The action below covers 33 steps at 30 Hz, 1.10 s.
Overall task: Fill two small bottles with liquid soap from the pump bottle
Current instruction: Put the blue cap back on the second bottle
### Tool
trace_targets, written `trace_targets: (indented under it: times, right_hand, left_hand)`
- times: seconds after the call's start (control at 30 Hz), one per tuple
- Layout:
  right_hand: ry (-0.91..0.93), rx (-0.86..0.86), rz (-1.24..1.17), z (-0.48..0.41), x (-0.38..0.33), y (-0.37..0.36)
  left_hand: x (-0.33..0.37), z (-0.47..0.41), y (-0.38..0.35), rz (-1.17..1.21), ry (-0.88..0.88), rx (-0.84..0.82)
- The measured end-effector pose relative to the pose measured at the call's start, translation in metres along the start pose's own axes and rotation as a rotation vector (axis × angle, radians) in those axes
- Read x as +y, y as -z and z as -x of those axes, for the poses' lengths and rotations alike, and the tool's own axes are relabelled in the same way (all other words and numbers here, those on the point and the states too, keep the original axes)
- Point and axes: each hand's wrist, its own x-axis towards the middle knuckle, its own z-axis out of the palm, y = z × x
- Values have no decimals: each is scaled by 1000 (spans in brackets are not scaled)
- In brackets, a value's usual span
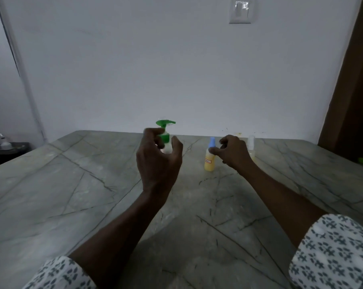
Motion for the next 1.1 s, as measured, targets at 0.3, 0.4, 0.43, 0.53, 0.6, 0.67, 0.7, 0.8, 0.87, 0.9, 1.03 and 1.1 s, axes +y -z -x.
trace_targets:
  times: [0.3,0.4,0.43,0.53,0.6,0.67,0.7,0.8,0.87,0.9,1.03,1.1]
  right_hand:
    - [280,-52,-145,42,-45,4]
    - [233,-338,-118,50,-51,-17]
    - [208,-398,-133,50,-52,-22]
    - [162,-480,-237,48,-54,-36]
    - [148,-479,-313,47,-54,-42]
    - [135,-478,-368,47,-53,-47]
    - [130,-477,-381,47,-53,-48]
    - [108,-473,-391,46,-52,-50]
    - [87,-464,-415,46,-52,-52]
    - [79,-456,-434,46,-53,-53]
    - [59,-443,-488,46,-57,-65]
    - [37,-450,-520,43,-62,-69]
  left_hand:
    - [-14,12,0,-210,441,-276]
    - [-15,7,1,-123,475,-284]
    - [-15,5,2,-97,489,-291]
    - [-14,-1,2,-52,529,-338]
    - [-15,-2,2,-29,554,-374]
    - [-15,-2,1,-18,562,-385]
    - [-16,-2,1,-16,561,-382]
    - [-18,-3,1,-6,575,-384]
    - [-19,-3,0,3,595,-388]
    - [-19,-3,0,10,602,-388]
    - [-22,-4,0,41,649,-357]
    - [-24,-7,2,49,674,-277]
